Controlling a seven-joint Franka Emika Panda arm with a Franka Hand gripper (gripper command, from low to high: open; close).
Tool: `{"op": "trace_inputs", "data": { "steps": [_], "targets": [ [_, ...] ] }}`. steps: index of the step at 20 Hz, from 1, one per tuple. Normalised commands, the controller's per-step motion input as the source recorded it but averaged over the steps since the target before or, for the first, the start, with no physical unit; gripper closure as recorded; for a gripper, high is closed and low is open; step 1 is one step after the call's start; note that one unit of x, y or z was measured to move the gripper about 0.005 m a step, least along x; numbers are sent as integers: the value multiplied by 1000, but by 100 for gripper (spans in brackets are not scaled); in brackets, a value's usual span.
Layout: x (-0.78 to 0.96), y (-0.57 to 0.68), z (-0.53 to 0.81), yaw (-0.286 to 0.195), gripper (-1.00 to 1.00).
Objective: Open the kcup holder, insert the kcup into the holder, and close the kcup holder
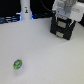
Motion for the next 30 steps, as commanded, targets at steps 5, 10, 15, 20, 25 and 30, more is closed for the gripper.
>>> {"op": "trace_inputs", "data": {
  "steps": [5, 10, 15, 20, 25, 30],
  "targets": [
    [56, -33, 0, -12, 100],
    [277, -93, 37, -14, 100],
    [357, -89, 48, -17, 100],
    [349, -95, 49, -15, 100],
    [365, -100, 62, -18, 100],
    [640, -120, 216, -22, 100]
  ]
}}
